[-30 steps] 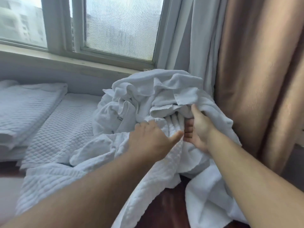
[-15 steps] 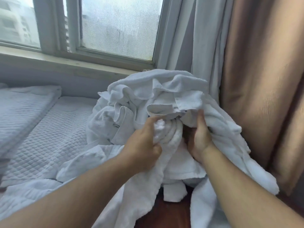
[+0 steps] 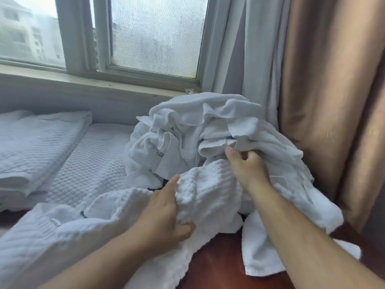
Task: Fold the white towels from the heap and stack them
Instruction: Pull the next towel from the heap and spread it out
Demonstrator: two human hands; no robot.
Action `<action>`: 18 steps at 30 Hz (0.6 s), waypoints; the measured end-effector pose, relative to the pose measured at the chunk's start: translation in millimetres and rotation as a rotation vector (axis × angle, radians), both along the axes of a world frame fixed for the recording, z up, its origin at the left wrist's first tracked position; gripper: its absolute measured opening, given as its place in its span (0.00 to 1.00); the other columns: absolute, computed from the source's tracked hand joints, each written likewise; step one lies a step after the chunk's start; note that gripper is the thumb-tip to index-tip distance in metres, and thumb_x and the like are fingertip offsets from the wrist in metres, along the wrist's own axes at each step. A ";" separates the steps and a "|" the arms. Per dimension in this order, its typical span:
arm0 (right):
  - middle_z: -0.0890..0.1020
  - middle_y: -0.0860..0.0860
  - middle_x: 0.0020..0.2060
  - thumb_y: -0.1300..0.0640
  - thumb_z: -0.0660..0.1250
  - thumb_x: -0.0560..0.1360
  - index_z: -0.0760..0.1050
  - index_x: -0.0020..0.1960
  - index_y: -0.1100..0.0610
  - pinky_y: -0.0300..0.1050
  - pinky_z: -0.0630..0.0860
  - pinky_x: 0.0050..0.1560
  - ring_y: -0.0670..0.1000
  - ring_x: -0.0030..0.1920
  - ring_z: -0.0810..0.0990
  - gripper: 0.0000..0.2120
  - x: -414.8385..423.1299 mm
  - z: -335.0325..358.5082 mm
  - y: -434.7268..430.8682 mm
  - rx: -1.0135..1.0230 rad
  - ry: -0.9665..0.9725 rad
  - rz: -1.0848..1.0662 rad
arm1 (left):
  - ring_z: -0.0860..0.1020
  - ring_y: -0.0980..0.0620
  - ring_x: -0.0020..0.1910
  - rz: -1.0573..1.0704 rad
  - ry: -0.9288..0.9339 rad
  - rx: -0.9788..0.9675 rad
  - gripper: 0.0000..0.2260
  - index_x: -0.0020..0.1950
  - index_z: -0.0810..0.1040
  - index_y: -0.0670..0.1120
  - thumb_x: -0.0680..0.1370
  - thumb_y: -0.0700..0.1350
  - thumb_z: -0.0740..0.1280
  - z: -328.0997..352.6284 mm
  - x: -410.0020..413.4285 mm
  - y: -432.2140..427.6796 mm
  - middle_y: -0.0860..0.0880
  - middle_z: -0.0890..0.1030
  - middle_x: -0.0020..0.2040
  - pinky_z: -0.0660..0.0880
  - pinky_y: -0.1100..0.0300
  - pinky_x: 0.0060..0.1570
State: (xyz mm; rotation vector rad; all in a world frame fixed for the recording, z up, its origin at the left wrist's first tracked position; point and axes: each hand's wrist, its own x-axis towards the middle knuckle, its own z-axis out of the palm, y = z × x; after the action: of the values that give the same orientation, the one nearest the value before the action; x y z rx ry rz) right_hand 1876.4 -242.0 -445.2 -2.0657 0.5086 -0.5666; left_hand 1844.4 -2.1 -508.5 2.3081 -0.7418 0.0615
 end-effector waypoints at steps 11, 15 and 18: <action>0.84 0.58 0.49 0.45 0.66 0.80 0.78 0.59 0.60 0.59 0.83 0.53 0.59 0.48 0.83 0.19 -40.0 22.2 70.7 0.100 0.204 0.117 | 0.60 0.55 0.72 0.082 -0.054 0.013 0.40 0.81 0.50 0.60 0.75 0.37 0.63 -1.1 -38.0 44.9 0.57 0.68 0.72 0.64 0.63 0.68; 0.86 0.54 0.55 0.51 0.66 0.82 0.81 0.59 0.54 0.54 0.83 0.55 0.55 0.55 0.85 0.10 -76.0 54.0 99.0 0.484 -0.302 0.412 | 0.65 0.55 0.65 0.164 -0.297 -0.099 0.45 0.81 0.52 0.61 0.71 0.32 0.66 17.2 -55.2 74.9 0.56 0.72 0.68 0.72 0.57 0.57; 0.86 0.52 0.57 0.53 0.65 0.83 0.79 0.64 0.56 0.50 0.84 0.52 0.52 0.57 0.85 0.13 -118.8 44.6 96.0 0.777 -0.479 0.450 | 0.72 0.48 0.60 0.096 -0.571 -0.138 0.47 0.80 0.56 0.57 0.66 0.32 0.72 28.8 -67.2 81.4 0.52 0.78 0.63 0.76 0.52 0.54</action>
State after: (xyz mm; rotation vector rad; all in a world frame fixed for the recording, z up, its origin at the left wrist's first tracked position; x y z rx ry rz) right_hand 1757.6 -146.0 -400.6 -1.1863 -0.0402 -0.4672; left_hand 1777.2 79.3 -479.6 2.2017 -0.8663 0.8156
